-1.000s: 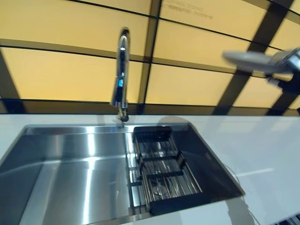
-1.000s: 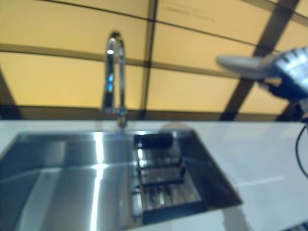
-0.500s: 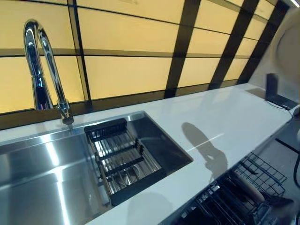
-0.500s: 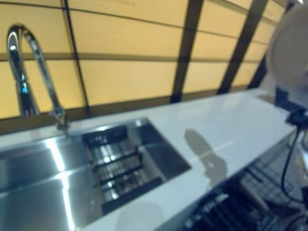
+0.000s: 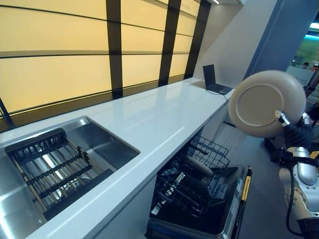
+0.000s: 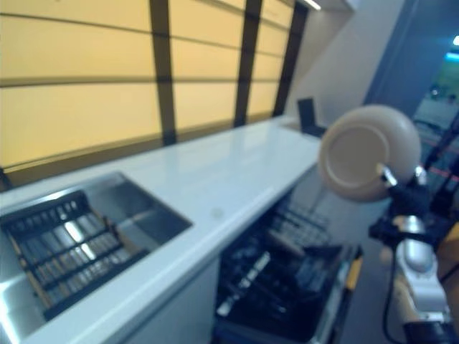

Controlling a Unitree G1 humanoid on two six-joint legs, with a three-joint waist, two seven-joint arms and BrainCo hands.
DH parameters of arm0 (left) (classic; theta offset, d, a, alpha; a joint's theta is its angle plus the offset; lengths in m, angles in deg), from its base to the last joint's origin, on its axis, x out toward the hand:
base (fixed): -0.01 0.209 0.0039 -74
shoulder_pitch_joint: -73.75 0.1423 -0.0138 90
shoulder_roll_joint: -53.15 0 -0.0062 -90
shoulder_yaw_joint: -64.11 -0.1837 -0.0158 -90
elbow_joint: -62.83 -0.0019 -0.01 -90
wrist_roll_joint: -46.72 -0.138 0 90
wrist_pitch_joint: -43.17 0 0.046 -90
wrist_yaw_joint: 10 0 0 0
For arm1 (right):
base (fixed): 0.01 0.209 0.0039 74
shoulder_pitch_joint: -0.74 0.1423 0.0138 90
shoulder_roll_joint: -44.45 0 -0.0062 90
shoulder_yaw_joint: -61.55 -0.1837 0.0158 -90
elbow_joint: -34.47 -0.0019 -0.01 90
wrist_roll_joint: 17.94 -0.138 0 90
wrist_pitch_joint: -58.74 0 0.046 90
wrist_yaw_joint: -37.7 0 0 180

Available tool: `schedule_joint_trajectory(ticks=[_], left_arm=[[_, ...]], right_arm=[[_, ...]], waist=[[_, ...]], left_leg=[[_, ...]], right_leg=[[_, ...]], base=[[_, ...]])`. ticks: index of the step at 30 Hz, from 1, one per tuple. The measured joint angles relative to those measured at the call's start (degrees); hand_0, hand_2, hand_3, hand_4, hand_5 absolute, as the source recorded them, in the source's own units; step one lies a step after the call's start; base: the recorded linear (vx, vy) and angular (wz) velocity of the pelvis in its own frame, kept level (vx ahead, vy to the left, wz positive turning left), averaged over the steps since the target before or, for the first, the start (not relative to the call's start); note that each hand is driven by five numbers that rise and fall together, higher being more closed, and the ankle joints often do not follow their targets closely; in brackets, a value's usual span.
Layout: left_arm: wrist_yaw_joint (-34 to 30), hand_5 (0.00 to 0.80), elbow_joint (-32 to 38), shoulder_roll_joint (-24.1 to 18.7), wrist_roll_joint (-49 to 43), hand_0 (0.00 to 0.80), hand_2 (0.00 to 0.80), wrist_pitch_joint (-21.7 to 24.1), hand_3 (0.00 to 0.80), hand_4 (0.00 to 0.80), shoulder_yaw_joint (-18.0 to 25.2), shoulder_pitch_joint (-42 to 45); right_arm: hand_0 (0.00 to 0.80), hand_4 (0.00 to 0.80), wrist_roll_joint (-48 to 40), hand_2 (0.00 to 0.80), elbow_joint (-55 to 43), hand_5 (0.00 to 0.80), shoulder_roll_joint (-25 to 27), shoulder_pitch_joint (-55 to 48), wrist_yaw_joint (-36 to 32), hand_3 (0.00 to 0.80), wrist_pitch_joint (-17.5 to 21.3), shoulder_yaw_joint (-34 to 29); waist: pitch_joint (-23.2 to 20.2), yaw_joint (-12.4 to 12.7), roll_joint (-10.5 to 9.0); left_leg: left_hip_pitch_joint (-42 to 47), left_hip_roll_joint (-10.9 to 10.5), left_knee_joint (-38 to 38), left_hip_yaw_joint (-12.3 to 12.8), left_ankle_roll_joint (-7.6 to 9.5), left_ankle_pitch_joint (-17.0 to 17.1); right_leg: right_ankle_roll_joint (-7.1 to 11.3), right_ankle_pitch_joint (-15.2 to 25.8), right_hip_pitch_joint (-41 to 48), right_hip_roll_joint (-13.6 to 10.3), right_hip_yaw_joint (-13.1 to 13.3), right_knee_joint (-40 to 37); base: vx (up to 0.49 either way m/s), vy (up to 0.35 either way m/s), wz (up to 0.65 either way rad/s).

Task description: Take plates into dishwasher

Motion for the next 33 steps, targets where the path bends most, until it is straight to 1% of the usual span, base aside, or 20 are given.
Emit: schedule_joint_trajectory(ticks=[1, 2, 3, 4, 5, 7, 8, 9, 10, 13, 15, 16, 19, 20, 21, 27, 33], left_arm=[[0.08, 0.0, 0.1, 0.61, 0.01, 0.0, 0.0, 0.36, 0.0, 0.0, -0.1, -0.15], [-0.05, 0.0, 0.13, 1.26, 0.03, 0.0, 0.0, 1.56, 0.0, 0.0, -0.09, -0.61], [-0.18, 0.0, 0.13, 2.07, 0.04, 0.0, 0.0, 2.39, 0.0, 0.0, -0.09, -0.86], [-0.16, 0.0, 0.14, 3.04, 0.06, 0.0, 0.0, 2.92, 0.0, 0.0, -0.08, -0.99], [-0.18, 0.0, 0.3, 4.15, 0.07, 0.0, 0.0, 3.52, 0.0, 0.0, -0.07, -1.07], [-0.41, 0.0, 0.43, 6.04, 0.12, 0.0, 0.0, 4.38, 0.0, 0.0, -0.64, -1.19], [-0.36, 0.0, 0.43, 6.56, 0.31, 0.0, 0.0, 4.46, 0.0, 0.0, -0.91, -1.2], [-0.39, 0.0, 0.44, 6.7, 0.48, 0.0, 0.0, 4.44, 0.0, 0.0, -1.21, -1.32], [-0.4, 0.0, 0.43, 6.7, 0.49, 0.0, 0.0, 4.37, 0.0, 0.0, -1.38, -1.41], [-0.38, 0.0, 0.34, 6.67, 0.49, 0.0, 0.0, 4.18, 0.0, 0.0, -1.62, -1.8], [-0.4, 0.0, 0.37, 6.89, 0.49, 0.0, 0.0, 3.95, 0.0, 0.0, -2.23, -2.33], [-0.4, 0.0, 0.37, 6.97, 0.49, 0.0, 0.0, 3.89, 0.0, 0.0, -2.34, -2.33], [-0.39, 0.0, 0.44, 7.32, 0.5, 0.0, 0.0, 3.6, 0.0, 0.0, -2.47, -2.32], [-0.39, 0.0, 0.45, 7.36, 0.52, 0.0, 0.0, 3.48, 0.0, 0.0, -2.48, -2.33], [-0.38, 0.0, 0.47, 7.4, 0.54, 0.0, 0.0, 3.26, 0.0, 0.0, -2.59, -2.46], [-0.34, 0.0, 1.51, 7.49, 0.61, 0.0, 0.0, 3.39, 0.0, 0.0, -2.61, -2.86], [-0.32, 0.0, 2.17, 7.49, 1.21, 0.0, 0.0, 4.05, 0.0, 0.0, -2.59, -3.53]], right_arm=[[0.8, 0.8, 0.03, 0.8, -0.07, 0.8, -0.18, 0.0, -0.14, 0.8, -0.09, 0.24], [0.8, 0.8, 0.07, 0.8, -0.28, 0.8, -0.96, -0.05, -0.38, 0.8, -0.43, 1.08], [0.8, 0.8, 0.12, 0.8, -0.28, 0.8, -1.4, -0.08, -0.67, 0.8, -1.21, 1.55], [0.8, 0.8, 0.12, 0.8, -0.27, 0.8, -1.81, -0.08, -0.74, 0.8, -1.67, 2.05], [0.8, 0.8, 0.14, 0.8, -0.27, 0.8, -2.58, -0.08, -0.93, 0.8, -2.43, 2.83], [0.8, 0.8, 0.12, 0.8, -0.25, 0.8, -3.65, -0.21, -1.42, 0.8, -3.79, 4.47], [0.8, 0.8, 0.12, 0.8, -0.27, 0.8, -4.37, -0.24, -1.77, 0.8, -3.9, 5.03], [0.8, 0.8, 0.12, 0.8, -0.26, 0.8, -5.08, -0.24, -2.01, 0.8, -4.12, 5.48], [0.8, 0.8, 0.12, 0.8, -0.26, 0.8, -5.78, -0.28, -2.26, 0.8, -4.43, 5.67], [0.8, 0.8, 0.13, 0.8, -0.27, 0.8, -6.91, -0.76, -2.47, 0.8, -4.73, 5.67], [0.8, 0.8, 0.27, 0.8, -0.26, 0.8, -6.98, -1.97, -2.46, 0.8, -4.76, 5.69], [0.8, 0.8, 0.29, 0.8, -0.25, 0.8, -6.99, -2.26, -2.46, 0.8, -4.76, 5.76], [0.8, 0.8, 5.79, 0.8, -0.22, 0.8, -7.02, -4.15, -2.48, 0.8, -4.75, 7.01], [0.8, 0.8, 6.99, 0.8, -0.22, 0.8, -7.01, -4.39, -2.48, 0.8, -4.76, 7.34], [0.8, 0.8, 10.3, 0.8, -0.22, 0.8, -6.99, -4.75, -2.53, 0.8, -4.76, 8.2], [0.8, 0.8, 19.96, 0.8, -0.25, 0.8, -6.67, -5.55, -3.74, 0.8, -4.77, 9.98], [0.8, 0.8, 28.04, 0.8, -0.32, 0.8, -3.07, -7.52, -3.76, 0.8, -4.72, 9.93]], waist=[[0.11, -0.06, 0.32], [0.26, -0.42, 0.92], [0.21, -1.08, 1.35], [0.35, -1.07, 1.66], [0.45, -1.05, 1.93], [0.63, -1.04, 2.44], [0.73, -0.94, 2.63], [0.89, -0.9, 2.91], [0.98, -1.01, 3.11], [1.44, -1.2, 3.85], [1.59, -1.2, 4.7], [1.58, -1.17, 4.92], [1.59, -1.23, 5.95], [1.61, -1.24, 6.03], [1.6, -1.26, 6.18], [1.62, -1.28, 6.23], [2.5, -1.37, 6.14]], left_leg=[[-0.14, 0.0, 0.28, -0.39, 0.18, 0.14], [-0.5, -0.31, 0.46, -1.0, 0.32, 0.29], [-0.88, -0.69, 0.38, -1.42, 0.49, 0.42], [-0.82, -0.97, 0.24, -1.57, 0.65, 0.54], [-0.72, -1.24, 0.12, -1.71, 0.7, 0.58], [-0.57, -1.87, -0.1, -2.96, 0.8, 0.63], [-0.34, -2.23, -0.45, -3.88, 0.6, 0.44], [0.24, -2.6, -1.07, -5.1, 0.46, 0.33], [0.55, -2.79, -1.3, -5.23, 0.35, 0.24], [0.72, -3.0, -1.33, -5.31, 0.38, 0.14], [0.71, -3.01, -1.37, -6.2, 0.21, 0.01], [0.68, -3.02, -1.37, -6.24, 0.17, -0.03], [0.13, -3.0, -1.37, -6.28, 0.14, -0.09], [0.09, -3.01, -1.38, -6.29, 0.12, -0.1], [-0.13, -3.0, -1.38, -6.31, 0.09, -0.13], [-1.39, -3.07, -1.37, -6.34, 0.1, -0.1], [-1.99, -3.05, -1.36, -6.34, 0.07, -0.13]], right_leg=[[-0.03, 0.0, -0.08, 0.09, 0.41, 0.29], [-0.04, 0.0, -0.13, 0.13, 1.39, 0.23], [-0.05, -0.03, -0.22, 0.05, 2.07, 0.18], [0.0, 0.0, -0.22, -0.06, 2.35, 0.18], [0.04, -0.01, -0.27, -0.15, 3.16, -0.02], [0.04, 0.14, -0.45, -0.44, 4.0, -0.05], [-0.05, 0.21, -0.68, -0.46, 5.34, -0.05], [0.01, 0.26, -0.74, -0.5, 6.14, -0.05], [0.1, 0.31, -0.74, -0.66, 6.56, -0.05], [0.22, 0.35, -0.7, -0.88, 6.67, -0.07], [0.23, 0.34, -0.73, -0.85, 6.71, -0.09], [0.24, 0.33, -0.78, -0.86, 6.72, -0.09], [0.25, 0.35, -1.46, -0.86, 6.81, -0.09], [0.25, 0.35, -1.51, -0.86, 6.83, -0.08], [0.25, 0.35, -1.78, -0.85, 6.87, -0.08], [0.26, 0.42, -3.25, -0.88, 7.23, -0.04], [0.27, 0.43, -3.94, -0.87, 7.32, -0.06]], base=[[-0.191, -0.16, 0.19], [-0.098, -0.09, 0.23], [-0.082, -0.079, 0.23], [-0.06, -0.055, 0.15], [-0.111, -0.041, 0.06], [-0.11, -0.019, -0.04], [-0.031, 0.014, -0.2], [-0.027, 0.018, -0.26], [-0.025, 0.027, -0.21], [-0.026, 0.029, -0.05], [-0.033, 0.038, -0.02], [-0.032, 0.031, -0.03], [-0.038, 0.02, -0.02], [-0.05, 0.013, -0.03], [-0.04, 0.01, -0.02], [-0.029, 0.0, -0.03], [-0.03, -0.008, -0.01]])
